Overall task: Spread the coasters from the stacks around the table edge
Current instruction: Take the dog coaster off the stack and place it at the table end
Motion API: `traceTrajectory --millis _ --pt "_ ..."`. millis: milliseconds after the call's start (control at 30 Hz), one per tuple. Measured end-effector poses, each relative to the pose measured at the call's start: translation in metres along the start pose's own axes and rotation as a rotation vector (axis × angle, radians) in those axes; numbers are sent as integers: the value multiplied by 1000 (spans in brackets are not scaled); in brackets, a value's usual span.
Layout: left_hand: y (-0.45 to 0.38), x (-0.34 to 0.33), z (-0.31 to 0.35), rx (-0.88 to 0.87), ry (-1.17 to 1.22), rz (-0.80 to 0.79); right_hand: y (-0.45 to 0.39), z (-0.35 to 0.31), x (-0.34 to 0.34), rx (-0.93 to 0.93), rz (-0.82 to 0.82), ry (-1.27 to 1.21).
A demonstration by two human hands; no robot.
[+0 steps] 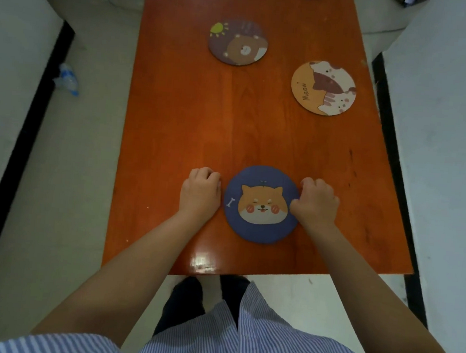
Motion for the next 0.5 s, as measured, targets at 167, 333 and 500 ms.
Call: traceTrajectory --millis 167,333,500 --pt "18 44 -71 25 -144 -27 13 -88 9 248 106 -72" --pt "3 94 -140 -21 -197 -94 21 -213 5 393 135 -167" --pt "-18 113 -176 -197 -271 -293 10 -285 -9 201 101 -185"
Point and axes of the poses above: each hand's wrist, its own y-axis away from the middle knuckle, its own x-axis out of the back of the hand, z = x × y, the point moved 9 cm from there along -y, towards the middle knuckle, and after that the axes turned 13 degrees about y, right-handed, at the moved point
